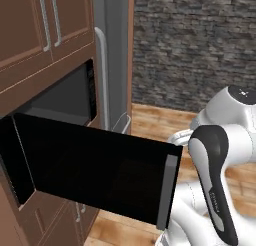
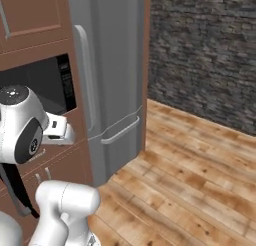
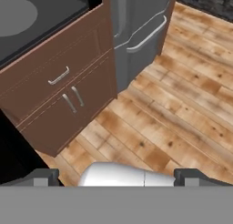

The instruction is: Place the sponge inside the microwave to prepare for sanitizing.

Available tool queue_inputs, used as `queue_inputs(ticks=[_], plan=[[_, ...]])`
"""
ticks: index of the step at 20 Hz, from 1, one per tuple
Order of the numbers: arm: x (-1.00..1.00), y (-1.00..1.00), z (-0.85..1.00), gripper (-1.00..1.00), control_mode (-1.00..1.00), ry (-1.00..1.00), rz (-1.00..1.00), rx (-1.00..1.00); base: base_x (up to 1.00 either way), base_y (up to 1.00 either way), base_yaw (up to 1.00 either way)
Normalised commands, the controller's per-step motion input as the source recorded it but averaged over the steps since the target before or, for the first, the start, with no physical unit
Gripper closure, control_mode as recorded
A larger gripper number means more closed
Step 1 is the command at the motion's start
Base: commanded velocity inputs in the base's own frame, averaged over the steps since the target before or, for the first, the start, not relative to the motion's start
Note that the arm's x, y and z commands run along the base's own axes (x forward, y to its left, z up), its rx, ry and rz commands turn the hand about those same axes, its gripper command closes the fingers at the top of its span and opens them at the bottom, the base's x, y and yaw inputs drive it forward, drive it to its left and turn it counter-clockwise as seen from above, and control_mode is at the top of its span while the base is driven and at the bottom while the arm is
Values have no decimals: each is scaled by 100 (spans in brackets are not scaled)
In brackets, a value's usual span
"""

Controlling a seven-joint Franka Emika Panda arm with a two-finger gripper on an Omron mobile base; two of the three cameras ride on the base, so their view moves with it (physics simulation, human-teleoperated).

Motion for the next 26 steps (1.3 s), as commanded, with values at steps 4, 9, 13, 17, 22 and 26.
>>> queue_inputs(ticks=[4, 9, 13, 17, 22, 26], plan=[[0, 0, 0, -100, 100, 0, 0, 0, -62, 30, -10], [0, 0, 0, -100, 100, 0, 0, 0, -30, 12, -21], [0, 0, 0, -100, 100, 0, 0, 0, 3, -16, -38], [0, 0, 0, -100, 100, 0, 0, 0, 6, -22, -35], [0, 0, 0, -100, 100, 0, 0, 0, 0, -19, -31], [0, 0, 0, -100, 100, 0, 0, 0, 12, -16, -31]])
